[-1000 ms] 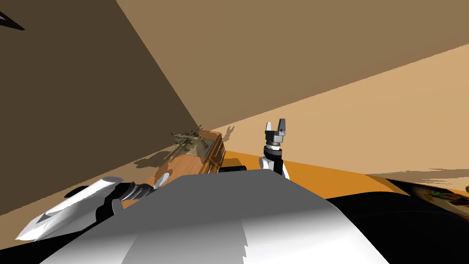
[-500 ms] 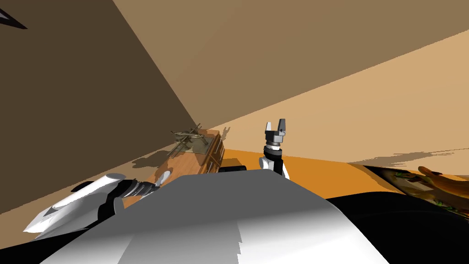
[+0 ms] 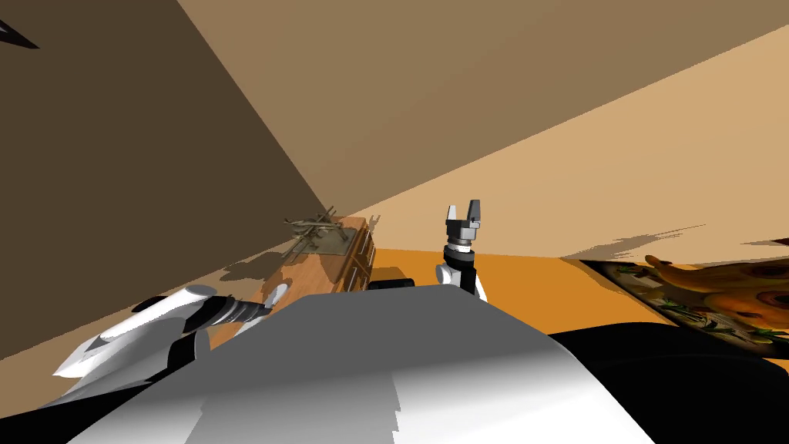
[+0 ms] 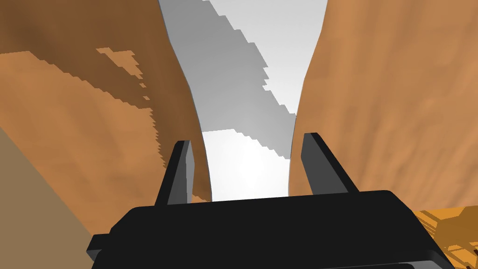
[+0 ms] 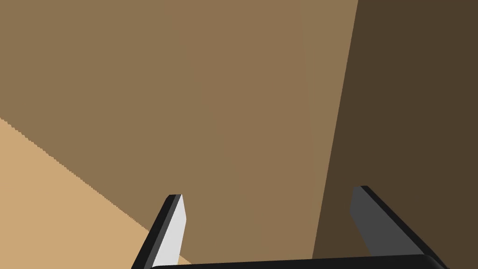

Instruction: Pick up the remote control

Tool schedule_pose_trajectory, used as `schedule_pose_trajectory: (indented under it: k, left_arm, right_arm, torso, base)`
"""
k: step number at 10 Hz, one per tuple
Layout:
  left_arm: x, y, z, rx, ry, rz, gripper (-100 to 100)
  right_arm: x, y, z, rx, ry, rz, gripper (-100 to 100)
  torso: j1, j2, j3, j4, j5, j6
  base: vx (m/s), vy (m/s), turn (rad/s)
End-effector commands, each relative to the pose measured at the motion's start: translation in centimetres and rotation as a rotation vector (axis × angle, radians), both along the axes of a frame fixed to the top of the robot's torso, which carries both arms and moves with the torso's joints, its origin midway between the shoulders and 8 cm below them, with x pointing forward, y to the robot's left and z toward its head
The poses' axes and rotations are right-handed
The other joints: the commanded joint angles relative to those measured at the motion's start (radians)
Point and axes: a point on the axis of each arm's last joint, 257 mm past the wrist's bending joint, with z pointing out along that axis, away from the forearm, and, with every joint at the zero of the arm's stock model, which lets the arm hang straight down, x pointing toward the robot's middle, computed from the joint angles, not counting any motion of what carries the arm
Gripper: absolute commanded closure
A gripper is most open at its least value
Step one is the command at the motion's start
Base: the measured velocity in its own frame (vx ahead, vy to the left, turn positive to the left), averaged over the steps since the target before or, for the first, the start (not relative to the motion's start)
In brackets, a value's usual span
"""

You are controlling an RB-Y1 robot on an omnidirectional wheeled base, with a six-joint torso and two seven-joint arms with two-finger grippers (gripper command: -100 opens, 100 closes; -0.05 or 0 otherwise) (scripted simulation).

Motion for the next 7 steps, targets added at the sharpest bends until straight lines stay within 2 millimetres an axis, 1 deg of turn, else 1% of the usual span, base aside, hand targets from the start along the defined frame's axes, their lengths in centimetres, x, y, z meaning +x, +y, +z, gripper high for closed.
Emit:
schedule_pose_trajectory:
  k: [1,2,5,6,7]
  left_arm:
    - [0.2,-0.1,0.1,-0.001,0.000,0.021,100]
    - [0.8,-0.2,0.3,-0.002,0.001,0.041,100]
    - [1.4,-0.4,0.5,-0.002,0.002,0.072,100]
    - [1.3,-0.4,0.5,-0.002,0.001,0.065,100]
    - [1.3,-0.4,0.5,-0.003,0.001,0.067,0]
  right_arm:
    - [0.0,0.0,0.0,0.000,0.000,0.000,0]
    - [0.0,0.0,0.0,0.000,0.000,0.000,0]
    - [0.0,0.0,0.0,0.000,0.000,0.000,0]
    - [0.0,0.0,0.0,0.000,0.000,0.000,0]
    - [0.0,0.0,0.0,0.000,0.000,0.000,0]
  torso:
    - [0.000,0.000,0.000,0.000,0.000,0.000]
    - [0.000,-0.001,0.000,0.000,0.000,-0.001]
    - [0.000,0.000,0.000,0.000,-0.001,0.000]
    - [-0.001,-0.001,0.000,0.000,-0.001,-0.002]
    - [-0.001,-0.004,-0.002,-0.001,-0.001,-0.002]
  base:
    - [-0.113,0.007,-0.109]
    - [-0.123,-0.003,-0.178]
    - [-0.115,0.008,-0.114]
    - [-0.039,-0.001,-0.010]
    - [-0.009,0.000,0.003]
